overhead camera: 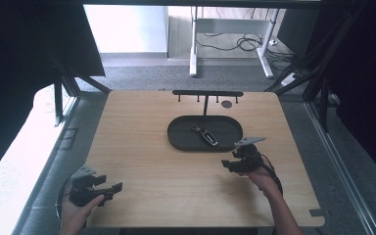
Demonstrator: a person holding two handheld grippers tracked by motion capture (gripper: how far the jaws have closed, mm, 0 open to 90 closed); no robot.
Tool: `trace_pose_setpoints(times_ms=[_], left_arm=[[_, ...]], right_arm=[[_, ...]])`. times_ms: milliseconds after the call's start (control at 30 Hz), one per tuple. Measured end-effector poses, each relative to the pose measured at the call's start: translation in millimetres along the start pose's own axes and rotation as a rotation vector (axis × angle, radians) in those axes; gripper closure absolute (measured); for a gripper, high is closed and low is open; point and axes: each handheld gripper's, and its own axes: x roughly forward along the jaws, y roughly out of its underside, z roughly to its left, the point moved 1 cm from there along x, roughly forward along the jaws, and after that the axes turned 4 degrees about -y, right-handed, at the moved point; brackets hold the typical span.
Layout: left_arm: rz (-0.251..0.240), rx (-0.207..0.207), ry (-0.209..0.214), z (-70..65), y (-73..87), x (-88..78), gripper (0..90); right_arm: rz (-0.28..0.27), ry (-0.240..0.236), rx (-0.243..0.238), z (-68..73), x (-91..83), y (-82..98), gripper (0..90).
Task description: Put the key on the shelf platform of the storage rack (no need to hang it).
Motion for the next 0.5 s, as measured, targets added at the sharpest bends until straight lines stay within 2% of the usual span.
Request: trace_pose_setpoints(times_ms=[33, 133, 233, 500], left_arm=[[0.0, 0.0, 0.0, 0.0, 0.0, 0.0, 21.8], [0.002, 0.002, 0.001, -0.8, 0.1, 1.0, 21.9], [0.005, 0.004, 0.002, -1.4, 0.3, 2.0, 21.9], [0.012, 0.015, 0.012, -3.6, 0.0, 3.9, 21.8]], right_arm=[[0.0, 0.0, 0.0, 0.0, 0.0, 0.0, 38.9], [0.008, 0.006, -0.003, 2.3, -0.4, 16.4, 38.9], [0.024, 0.009, -0.01, 2.4, 0.5, 20.6, 38.8], [-0.013, 0.039, -0.011, 2.7, -3.5, 23.5, 35.3]])
